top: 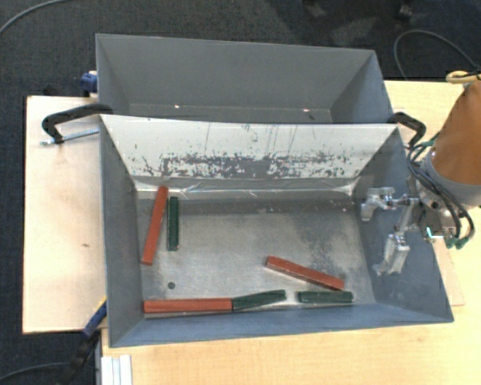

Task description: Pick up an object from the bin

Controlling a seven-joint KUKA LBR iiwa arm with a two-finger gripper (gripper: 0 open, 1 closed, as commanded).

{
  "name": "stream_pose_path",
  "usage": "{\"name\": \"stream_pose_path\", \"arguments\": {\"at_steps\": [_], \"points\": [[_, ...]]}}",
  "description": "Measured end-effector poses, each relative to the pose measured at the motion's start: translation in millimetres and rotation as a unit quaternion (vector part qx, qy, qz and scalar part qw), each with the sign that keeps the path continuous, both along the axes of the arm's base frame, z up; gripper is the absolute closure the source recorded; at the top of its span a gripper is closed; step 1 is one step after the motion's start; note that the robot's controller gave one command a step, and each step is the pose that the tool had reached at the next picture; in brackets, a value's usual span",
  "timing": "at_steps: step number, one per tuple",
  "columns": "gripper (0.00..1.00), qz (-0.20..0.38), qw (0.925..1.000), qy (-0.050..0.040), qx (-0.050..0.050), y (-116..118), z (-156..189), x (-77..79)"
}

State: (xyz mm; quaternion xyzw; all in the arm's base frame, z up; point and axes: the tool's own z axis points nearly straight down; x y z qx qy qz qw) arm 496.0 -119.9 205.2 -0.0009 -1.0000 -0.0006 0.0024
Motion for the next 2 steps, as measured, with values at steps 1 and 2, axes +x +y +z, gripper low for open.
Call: {"name": "stream_pose_path", "arguments": {"at_steps": [1, 2], "points": [[0.00, 0.202, 0.9793, -0.0015, 0.002, 109, -84, -0.2], [0.00, 0.196, 0.9806, -0.0082, 0.000, 132, -33, 15.9]]}}
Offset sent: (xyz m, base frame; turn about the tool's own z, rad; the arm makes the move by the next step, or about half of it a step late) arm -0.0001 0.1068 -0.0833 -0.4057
